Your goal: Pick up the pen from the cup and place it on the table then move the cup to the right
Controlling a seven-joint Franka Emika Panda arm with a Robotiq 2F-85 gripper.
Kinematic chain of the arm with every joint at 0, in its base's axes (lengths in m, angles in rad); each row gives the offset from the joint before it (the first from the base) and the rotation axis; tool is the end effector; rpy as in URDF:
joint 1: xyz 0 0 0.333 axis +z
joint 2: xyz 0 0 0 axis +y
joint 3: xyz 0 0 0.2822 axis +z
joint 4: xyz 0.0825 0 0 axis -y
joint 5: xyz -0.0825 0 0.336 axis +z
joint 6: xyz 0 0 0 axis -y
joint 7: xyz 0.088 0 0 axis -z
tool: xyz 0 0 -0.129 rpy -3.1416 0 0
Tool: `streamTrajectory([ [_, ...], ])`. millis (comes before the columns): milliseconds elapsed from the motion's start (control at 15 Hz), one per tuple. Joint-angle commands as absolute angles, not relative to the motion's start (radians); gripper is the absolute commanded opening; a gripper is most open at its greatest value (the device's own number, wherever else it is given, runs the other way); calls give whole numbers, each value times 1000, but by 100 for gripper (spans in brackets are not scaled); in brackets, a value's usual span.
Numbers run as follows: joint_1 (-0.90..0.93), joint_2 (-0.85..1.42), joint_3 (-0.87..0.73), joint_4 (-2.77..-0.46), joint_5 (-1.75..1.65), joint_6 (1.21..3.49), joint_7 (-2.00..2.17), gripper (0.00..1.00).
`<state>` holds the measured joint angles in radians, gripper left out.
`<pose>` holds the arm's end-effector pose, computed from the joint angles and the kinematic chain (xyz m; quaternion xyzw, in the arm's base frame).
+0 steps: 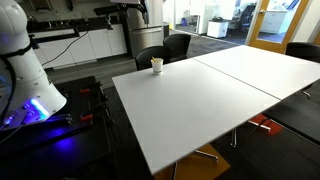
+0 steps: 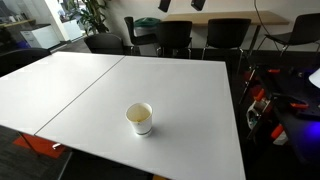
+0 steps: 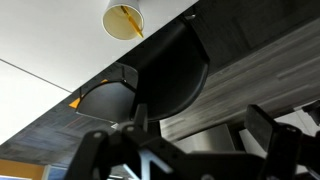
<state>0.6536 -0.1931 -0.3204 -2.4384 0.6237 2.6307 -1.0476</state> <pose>0.4468 0.1455 0.3868 -0.8678 -0.4086 -0.2383 0.1523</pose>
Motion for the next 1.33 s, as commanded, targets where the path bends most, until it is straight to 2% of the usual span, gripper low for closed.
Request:
streamTrajectory([
  [0, 527, -52, -235, -2317, 717, 2535, -1244, 100],
  [200, 374, 47, -109, -2264, 678, 2574, -1243, 100],
  [267, 342, -30, -65, -2328, 683, 2571, -1222, 100],
  [333, 312, 3, -41, -2310, 677, 2573, -1225, 100],
  [733, 286, 48, -18, -2273, 669, 2576, -1222, 100],
  [1267, 127, 169, 93, -2165, 729, 2474, -1601, 100],
])
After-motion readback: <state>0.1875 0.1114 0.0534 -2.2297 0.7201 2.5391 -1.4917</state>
